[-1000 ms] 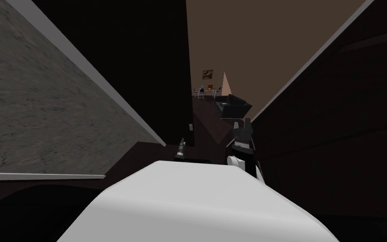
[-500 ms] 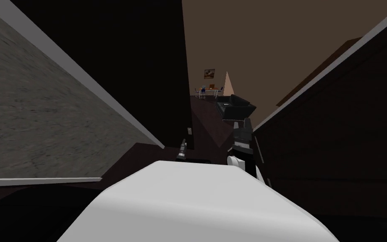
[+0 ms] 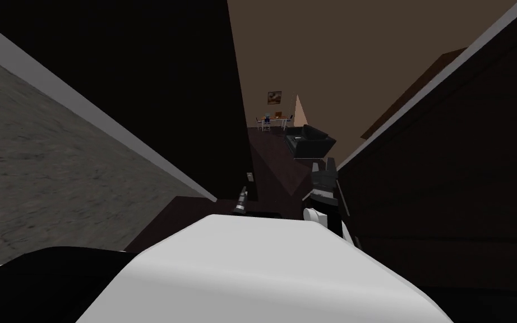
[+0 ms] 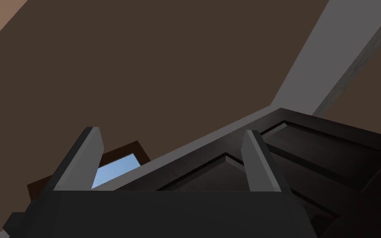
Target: Pull the door open
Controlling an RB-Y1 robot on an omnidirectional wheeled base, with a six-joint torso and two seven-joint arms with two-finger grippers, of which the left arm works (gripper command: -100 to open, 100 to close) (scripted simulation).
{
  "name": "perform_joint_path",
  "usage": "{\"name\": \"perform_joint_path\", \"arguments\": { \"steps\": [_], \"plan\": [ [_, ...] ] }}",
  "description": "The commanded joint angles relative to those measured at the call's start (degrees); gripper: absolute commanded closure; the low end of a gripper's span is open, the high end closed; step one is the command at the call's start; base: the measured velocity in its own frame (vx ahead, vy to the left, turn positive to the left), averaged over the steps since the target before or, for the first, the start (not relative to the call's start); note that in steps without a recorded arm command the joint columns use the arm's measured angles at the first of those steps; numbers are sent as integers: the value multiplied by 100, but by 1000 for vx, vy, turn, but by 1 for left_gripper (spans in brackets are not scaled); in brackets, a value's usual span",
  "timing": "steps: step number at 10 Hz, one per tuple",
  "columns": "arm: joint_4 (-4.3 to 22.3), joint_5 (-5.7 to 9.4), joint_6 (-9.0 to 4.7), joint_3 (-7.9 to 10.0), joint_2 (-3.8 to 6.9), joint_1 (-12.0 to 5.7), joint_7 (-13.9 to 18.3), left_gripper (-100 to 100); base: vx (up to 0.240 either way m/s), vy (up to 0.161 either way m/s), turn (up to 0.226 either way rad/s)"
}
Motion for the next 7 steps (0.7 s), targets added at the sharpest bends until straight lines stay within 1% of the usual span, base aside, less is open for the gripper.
{"name": "perform_joint_path", "arguments": {
  "steps": [1, 2, 3, 4, 5, 6, 7],
  "plan": [
    [34, 7, 33, 39, 197, -32, 22, -100, -56, 61, -170],
    [41, 18, 46, 62, 332, -32, 40, -100, -60, 43, -195],
    [44, 27, 53, 74, 402, -32, 50, -100, -49, 25, -174],
    [49, 43, 67, 99, 542, -31, 72, -100, -41, 13, -172],
    [47, 59, 73, 114, 608, -28, 87, -100, -35, 9, -163],
    [45, 91, 87, 144, 738, -22, 118, -100, -28, 12, -184],
    [39, 126, 99, 175, 856, -14, 151, -100, -29, 23, -251]
  ]
}}
